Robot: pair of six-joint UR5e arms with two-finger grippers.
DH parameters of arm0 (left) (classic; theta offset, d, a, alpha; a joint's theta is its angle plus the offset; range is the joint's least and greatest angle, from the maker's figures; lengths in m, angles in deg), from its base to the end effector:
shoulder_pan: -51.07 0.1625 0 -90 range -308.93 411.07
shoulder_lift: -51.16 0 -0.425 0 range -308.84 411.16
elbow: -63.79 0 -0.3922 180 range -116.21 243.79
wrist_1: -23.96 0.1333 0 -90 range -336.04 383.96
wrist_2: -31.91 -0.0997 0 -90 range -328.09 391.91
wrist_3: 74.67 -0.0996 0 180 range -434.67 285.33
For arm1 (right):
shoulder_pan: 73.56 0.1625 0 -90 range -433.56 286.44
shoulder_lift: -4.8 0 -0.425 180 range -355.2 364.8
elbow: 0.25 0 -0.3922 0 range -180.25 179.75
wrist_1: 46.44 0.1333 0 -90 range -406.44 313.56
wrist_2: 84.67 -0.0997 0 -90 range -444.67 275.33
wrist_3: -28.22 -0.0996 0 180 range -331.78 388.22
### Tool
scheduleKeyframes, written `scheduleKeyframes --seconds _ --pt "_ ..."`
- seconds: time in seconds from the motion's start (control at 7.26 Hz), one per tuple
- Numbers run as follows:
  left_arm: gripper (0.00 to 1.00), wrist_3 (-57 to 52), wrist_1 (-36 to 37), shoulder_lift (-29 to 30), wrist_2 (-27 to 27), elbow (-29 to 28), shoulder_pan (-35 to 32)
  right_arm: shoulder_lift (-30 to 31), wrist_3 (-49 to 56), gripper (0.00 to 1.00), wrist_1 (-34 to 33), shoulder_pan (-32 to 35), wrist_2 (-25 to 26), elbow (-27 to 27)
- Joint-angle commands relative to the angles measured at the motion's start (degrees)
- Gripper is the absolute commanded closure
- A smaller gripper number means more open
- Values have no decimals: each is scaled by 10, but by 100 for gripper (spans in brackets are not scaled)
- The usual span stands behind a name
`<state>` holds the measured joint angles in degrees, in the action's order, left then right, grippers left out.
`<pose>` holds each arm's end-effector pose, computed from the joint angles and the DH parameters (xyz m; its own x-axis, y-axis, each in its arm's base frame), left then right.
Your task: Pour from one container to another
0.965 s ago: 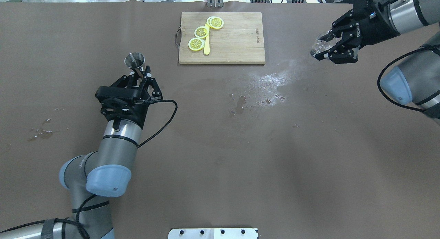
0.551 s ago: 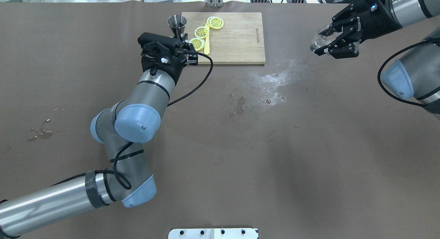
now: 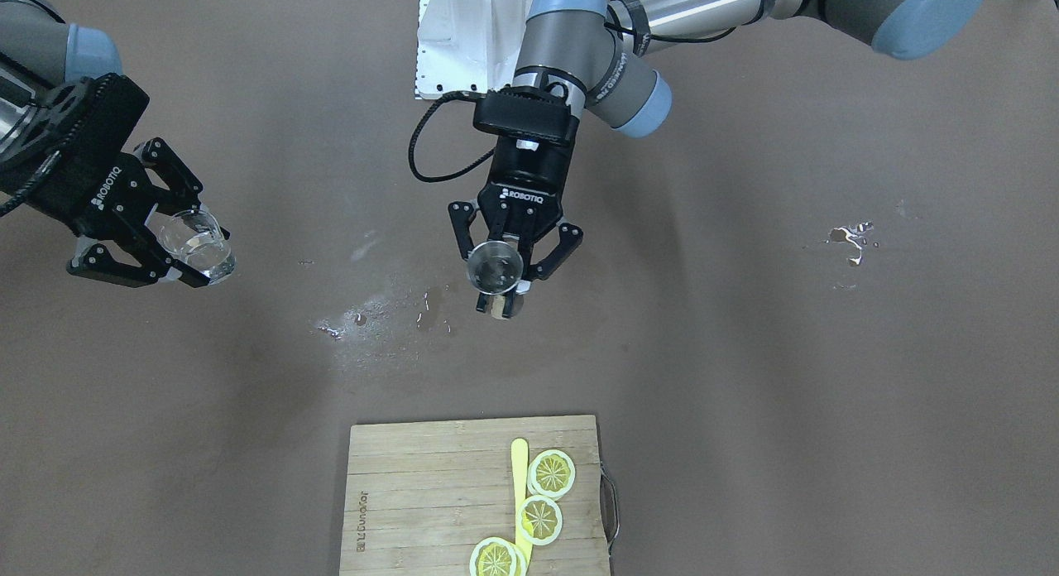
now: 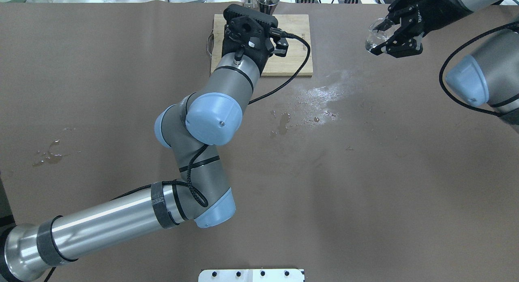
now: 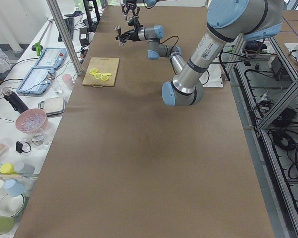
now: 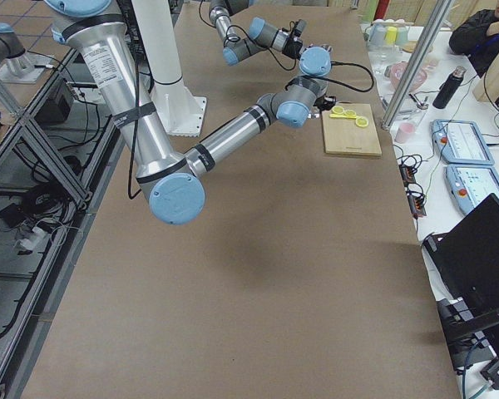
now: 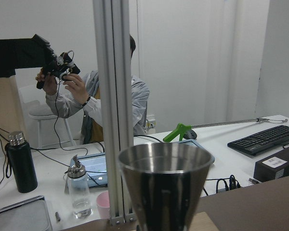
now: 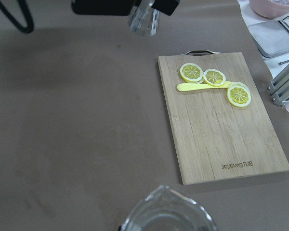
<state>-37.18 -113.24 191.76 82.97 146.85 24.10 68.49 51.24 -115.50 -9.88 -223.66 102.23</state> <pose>0.5244 -0.4867 0.0606 0.7162 0.3280 -0.6160 0.5662 0.2430 0.7876 -0.2143 -0.5643 0.2446 0.1880 -0.9821 0.0123 0.3227 0.0736 0.9436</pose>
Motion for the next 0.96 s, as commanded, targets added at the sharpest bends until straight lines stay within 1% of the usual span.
scheduleKeyframes --seconds 0.0,0.14,0.28,0.41,0.55,0.69,0.83 --pt "100 -13 -1 12 1 -4 25 -31 42 100 -64 -12 27 6" --pt "100 -12 3 12 2 -7 25 -32 40 100 -73 -28 33 12" --pt "100 -13 4 17 3 -7 26 -34 34 100 -72 -29 27 12" --pt "100 -13 2 16 3 -4 28 -34 32 100 -75 -27 22 26" --pt "100 -9 3 16 24 -4 29 -34 30 100 -86 -24 21 40" --pt "100 -9 4 17 87 -4 29 -50 30 100 -124 -22 20 55" --pt "100 -8 3 16 91 -2 32 -79 30 100 -166 -18 20 59"
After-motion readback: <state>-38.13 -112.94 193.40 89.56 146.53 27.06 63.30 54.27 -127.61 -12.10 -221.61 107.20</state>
